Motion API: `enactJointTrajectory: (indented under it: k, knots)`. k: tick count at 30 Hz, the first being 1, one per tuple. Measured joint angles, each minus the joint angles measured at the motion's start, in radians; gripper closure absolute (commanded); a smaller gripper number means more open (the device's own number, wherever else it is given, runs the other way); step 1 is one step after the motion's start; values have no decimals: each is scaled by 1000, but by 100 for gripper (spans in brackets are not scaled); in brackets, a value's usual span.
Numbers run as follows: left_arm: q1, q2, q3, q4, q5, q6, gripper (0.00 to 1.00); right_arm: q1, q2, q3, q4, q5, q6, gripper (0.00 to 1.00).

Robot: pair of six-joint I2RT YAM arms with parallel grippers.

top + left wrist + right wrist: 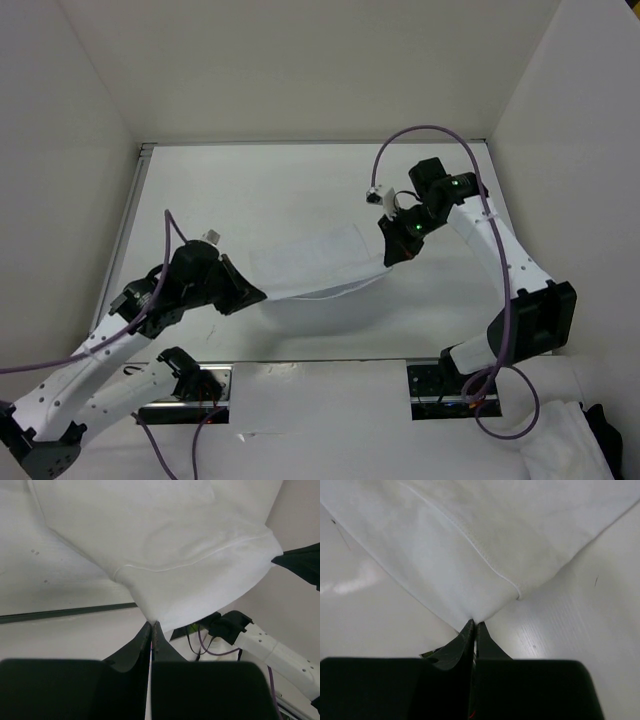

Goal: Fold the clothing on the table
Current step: Fold the skirt

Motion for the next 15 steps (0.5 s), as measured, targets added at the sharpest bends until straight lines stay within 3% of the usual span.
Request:
enactJointTrajectory:
  k: [7,15]
  knots:
    - [3,186,70,77,-39,25,98,-3,180,77,-2,-131,-15,100]
    - [28,202,53,109,-105,-10,98,-11,324,137,5,-249,-12,100]
